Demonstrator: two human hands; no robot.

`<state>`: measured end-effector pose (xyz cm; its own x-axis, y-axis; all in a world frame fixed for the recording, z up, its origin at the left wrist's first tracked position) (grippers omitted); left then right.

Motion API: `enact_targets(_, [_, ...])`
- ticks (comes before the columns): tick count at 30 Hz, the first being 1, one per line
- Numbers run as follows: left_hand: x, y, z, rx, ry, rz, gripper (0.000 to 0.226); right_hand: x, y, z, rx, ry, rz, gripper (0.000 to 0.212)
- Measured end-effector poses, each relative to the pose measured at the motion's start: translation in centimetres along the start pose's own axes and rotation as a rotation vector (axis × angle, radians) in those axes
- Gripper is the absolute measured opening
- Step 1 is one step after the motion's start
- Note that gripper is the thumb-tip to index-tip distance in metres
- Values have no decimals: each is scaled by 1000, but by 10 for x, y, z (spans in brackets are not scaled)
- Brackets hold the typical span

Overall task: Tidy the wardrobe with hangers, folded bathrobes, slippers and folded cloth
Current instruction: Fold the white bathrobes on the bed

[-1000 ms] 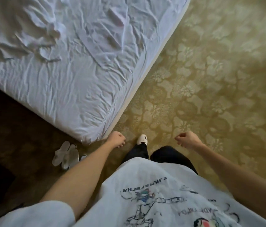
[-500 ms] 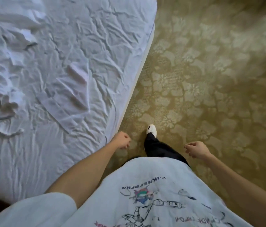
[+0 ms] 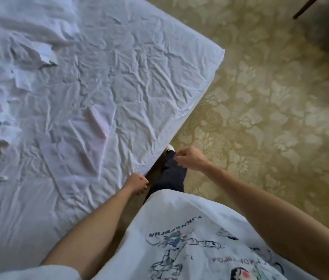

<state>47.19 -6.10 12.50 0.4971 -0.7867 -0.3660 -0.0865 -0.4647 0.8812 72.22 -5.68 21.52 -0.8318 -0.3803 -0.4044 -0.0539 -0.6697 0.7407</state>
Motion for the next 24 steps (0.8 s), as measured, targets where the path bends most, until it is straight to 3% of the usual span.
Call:
enact_targets(3, [-20, -25, -15, -66, 95, -17, 32, -35, -59, 30, -6, 68, 50, 19])
enact_targets(7, [-57, -52, -55, -169, 313, -39, 27, -91, -123, 40, 60, 248, 131, 19])
enact_targets(13, [-133, -89, -145, -143, 623, -174, 22, -187, -214, 71, 98, 426, 138, 16])
enact_targets(17, [-168, -99, -183, -129, 703, -220, 21, -217, -264, 102, 55, 524, 175, 19])
enact_targets(24, [-194, -114, -199, -333, 911, -313, 20, -239, -352, 170, -26, 689, 358, 15])
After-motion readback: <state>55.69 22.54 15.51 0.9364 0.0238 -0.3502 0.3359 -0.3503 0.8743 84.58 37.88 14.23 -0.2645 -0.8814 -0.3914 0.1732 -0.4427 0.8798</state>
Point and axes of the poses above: each hand's wrist, its own y-axis away from the middle knuckle, its own x-axis out of the palm, z = x × y, the point moved 3 cm from there along -y, towards the middle knuckle, and after that the axes turned 1 degree about -z, right-handed, at the moved point
